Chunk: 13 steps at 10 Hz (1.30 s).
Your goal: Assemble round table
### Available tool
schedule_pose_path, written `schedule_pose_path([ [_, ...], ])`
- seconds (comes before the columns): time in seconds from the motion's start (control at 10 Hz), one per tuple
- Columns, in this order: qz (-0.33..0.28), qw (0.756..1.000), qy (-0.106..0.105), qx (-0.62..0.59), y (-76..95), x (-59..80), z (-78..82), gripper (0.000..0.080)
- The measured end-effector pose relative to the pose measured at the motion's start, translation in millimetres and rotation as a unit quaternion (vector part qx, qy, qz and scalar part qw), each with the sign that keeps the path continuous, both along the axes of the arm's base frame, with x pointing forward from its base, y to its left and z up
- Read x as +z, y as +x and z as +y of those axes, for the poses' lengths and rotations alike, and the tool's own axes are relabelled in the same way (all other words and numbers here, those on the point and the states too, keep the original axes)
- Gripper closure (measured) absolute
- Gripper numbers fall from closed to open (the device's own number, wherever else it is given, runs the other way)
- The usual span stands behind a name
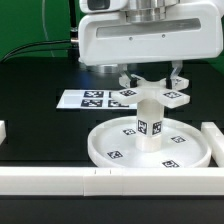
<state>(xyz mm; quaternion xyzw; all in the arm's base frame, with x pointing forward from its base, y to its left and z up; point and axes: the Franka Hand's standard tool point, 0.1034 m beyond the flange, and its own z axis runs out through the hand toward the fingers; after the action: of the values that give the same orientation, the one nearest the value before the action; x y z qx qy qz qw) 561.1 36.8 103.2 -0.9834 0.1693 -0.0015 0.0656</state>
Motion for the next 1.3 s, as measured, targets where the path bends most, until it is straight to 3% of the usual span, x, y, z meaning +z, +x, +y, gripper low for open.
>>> schedule_pose_path([
  [0.7, 0.013, 0.973, 0.008, -0.228, 3.2, 0.0, -0.2, 0.0364],
  [1.0, 0.024, 0.930, 0.033, -0.366, 2.8, -0.4, 0.1, 0.0364],
  [1.1, 0.028, 0.901, 0.042, -0.430, 1.8, -0.6, 0.7, 0.0364],
  [1.3, 0.034, 0.870, 0.048, -0.490, 2.4, -0.3, 0.9, 0.0364],
])
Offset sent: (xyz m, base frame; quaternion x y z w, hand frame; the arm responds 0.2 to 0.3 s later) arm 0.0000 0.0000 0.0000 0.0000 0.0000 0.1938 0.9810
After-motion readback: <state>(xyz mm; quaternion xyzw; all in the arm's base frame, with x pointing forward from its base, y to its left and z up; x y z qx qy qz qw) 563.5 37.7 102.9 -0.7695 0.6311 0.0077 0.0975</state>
